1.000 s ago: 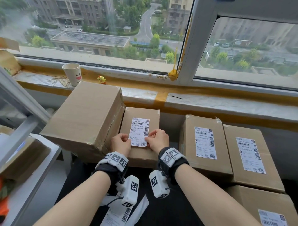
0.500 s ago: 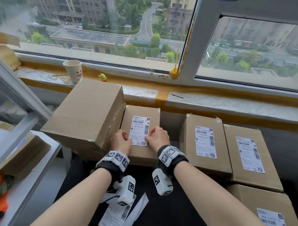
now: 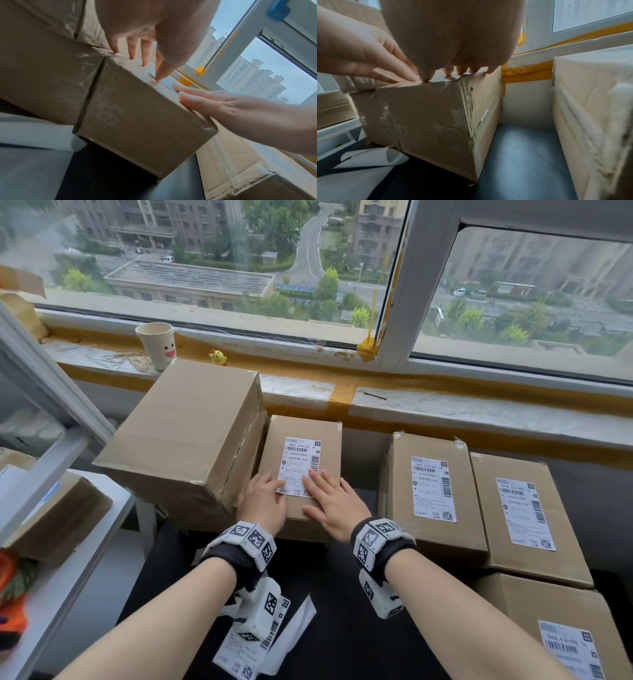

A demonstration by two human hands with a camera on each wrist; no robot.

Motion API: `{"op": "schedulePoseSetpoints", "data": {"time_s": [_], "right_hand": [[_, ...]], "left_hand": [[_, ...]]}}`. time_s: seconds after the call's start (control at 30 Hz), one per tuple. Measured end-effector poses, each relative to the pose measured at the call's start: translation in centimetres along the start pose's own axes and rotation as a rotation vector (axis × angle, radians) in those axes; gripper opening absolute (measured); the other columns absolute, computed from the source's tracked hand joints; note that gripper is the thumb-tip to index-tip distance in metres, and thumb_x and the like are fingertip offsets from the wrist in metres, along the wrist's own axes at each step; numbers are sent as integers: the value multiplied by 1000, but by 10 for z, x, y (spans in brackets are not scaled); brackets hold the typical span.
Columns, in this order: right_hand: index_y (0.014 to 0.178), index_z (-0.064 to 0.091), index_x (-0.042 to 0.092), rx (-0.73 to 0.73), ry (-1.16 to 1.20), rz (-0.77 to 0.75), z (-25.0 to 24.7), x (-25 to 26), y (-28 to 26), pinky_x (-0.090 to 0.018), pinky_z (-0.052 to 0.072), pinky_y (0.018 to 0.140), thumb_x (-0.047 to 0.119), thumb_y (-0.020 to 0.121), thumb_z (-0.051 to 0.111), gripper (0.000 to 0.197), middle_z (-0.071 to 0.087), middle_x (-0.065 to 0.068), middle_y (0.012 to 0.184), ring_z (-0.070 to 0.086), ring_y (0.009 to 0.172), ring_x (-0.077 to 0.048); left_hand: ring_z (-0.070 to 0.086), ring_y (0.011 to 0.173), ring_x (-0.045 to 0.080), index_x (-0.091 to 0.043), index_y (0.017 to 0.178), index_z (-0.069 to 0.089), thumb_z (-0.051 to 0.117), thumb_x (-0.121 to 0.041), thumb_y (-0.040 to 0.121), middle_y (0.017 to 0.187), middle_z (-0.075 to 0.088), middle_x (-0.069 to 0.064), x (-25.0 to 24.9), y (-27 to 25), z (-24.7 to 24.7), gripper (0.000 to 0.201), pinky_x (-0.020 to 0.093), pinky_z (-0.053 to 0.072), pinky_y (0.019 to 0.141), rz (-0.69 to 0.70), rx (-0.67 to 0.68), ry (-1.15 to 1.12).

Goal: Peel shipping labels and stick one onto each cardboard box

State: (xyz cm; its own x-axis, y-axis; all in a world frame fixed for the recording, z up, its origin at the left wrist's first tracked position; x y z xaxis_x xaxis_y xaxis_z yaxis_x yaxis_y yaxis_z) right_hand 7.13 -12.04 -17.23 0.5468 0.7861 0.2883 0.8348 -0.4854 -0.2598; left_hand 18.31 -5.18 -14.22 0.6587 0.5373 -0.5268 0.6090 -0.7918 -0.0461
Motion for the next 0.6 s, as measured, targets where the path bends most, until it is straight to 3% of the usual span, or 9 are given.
{"op": "schedulePoseSetpoints", "data": {"time_s": [0.2,0.3,0.47,0.6], "right_hand": [[151,2,23,-13,-79,74,-7,-28,-22,-38,-3,120,47,99,23,61,-1,6,161,-3,148,-13],[151,2,21,-25,-148,38,-7,-14,-26,-38,-6,119,43,100,19,58,1,5,161,-1,148,-12],[152,2,20,17,-20,-21,6,23,-12,-34,-3,120,36,102,18,55,0,4,161,-2,148,-14],[152,4,18,18,-55,-8,6,9,-22,-32,-1,120,35,102,16,54,2,3,161,1,148,-11]], "left_hand": [[37,137,18,-16,132,52,62,-10,83,150,38,4,-15,-7,14,50,24,24,112,20,141,-180],[38,137,18,-14,138,44,70,-11,78,149,40,3,-15,-9,22,65,25,25,113,13,190,-212],[43,133,20,-19,141,38,71,-20,78,145,45,3,-11,-10,25,71,26,30,110,18,256,-244],[29,142,17,-21,144,31,65,-23,85,155,26,0,-17,-12,28,68,28,22,115,72,321,-141]]}}
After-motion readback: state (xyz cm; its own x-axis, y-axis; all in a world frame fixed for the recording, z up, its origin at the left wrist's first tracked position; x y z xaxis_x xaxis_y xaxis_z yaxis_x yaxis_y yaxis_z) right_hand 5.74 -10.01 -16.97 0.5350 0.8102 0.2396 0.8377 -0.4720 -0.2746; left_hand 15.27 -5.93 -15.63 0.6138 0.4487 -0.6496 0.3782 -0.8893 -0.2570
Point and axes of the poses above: each hand's wrist, its own y-axis towards the middle knuckle, its own z-axis out of the palm, x = y × z, the point moved 10 cm from there along y, towards the middle knuckle
